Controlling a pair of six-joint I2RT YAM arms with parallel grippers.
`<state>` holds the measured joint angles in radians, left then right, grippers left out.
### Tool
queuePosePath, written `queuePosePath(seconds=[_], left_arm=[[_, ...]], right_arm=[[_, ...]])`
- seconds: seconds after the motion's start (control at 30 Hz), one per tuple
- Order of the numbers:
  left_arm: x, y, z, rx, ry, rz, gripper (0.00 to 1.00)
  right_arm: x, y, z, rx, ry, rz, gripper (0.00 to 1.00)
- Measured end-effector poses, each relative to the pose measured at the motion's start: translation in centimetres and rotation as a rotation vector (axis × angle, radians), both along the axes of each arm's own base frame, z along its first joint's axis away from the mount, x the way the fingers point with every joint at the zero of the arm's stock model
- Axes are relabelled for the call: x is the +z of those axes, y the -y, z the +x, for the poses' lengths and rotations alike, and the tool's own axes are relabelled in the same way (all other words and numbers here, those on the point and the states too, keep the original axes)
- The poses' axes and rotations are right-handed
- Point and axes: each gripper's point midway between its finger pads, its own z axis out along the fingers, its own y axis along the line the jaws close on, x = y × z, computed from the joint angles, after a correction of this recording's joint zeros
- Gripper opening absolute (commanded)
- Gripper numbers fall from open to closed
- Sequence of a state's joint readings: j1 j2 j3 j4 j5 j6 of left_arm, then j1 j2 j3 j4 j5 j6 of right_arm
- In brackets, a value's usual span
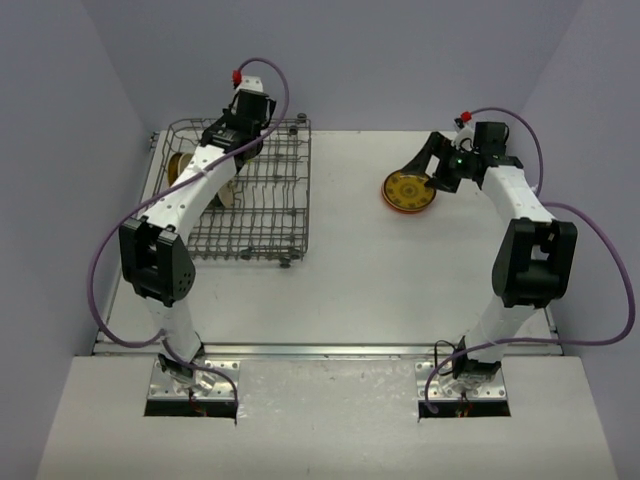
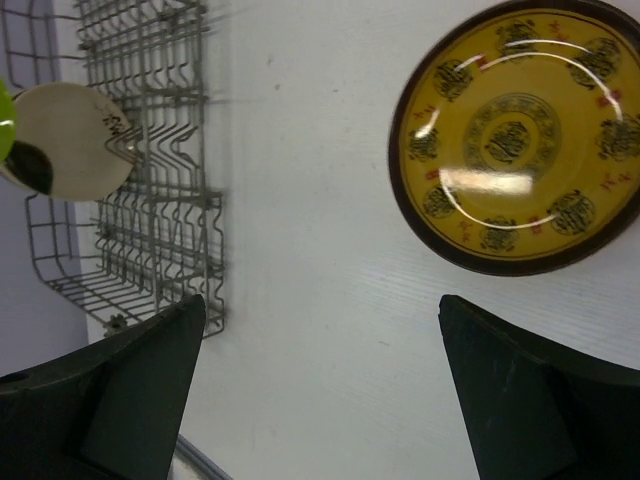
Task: Unload the plates from the dish rack
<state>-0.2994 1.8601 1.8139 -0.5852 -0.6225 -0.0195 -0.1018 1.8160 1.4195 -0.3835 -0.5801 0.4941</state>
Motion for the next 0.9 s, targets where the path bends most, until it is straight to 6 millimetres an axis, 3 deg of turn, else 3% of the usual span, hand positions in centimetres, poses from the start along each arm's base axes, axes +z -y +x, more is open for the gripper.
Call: queuePosePath(seconds=[0.2,0.33,0.43,0.6,0.8,0.9], left_arm=[[-0.2,7.1,-3.7,-0.371,-0.051,-0.339,0.00],[-0.1,12.7,-6.2,-0.625,-0.127,-0.565,0.00],[0.2,15.5,-8.1,-0.754,-0.180,-0.691,0.00],[0.7,18.1,-10.6,-0.895,-0.242,-0.825,0.00],[0.4,19.3,-12.4,-0.966,-0.298,-0.892,0.00],[0.5,19.7,-12.8,-0.988,-0.309,-0.906,0.00]], right_arm=[[5.2,-4.0,-1.9,0.151,0.178,0.157,0.79],[9.4,-7.4,-3.3,0.284,0.329,0.167,0.68],[11.2,-10.2,-4.7,0.381,0.403,0.161,0.65],[11.2,-13.6,-6.5,0.500,0.437,0.146,0.61],[10.1,-14.4,-6.8,0.536,0.426,0.118,0.52],[9.8,-14.7,-6.5,0.540,0.423,0.103,0.42]])
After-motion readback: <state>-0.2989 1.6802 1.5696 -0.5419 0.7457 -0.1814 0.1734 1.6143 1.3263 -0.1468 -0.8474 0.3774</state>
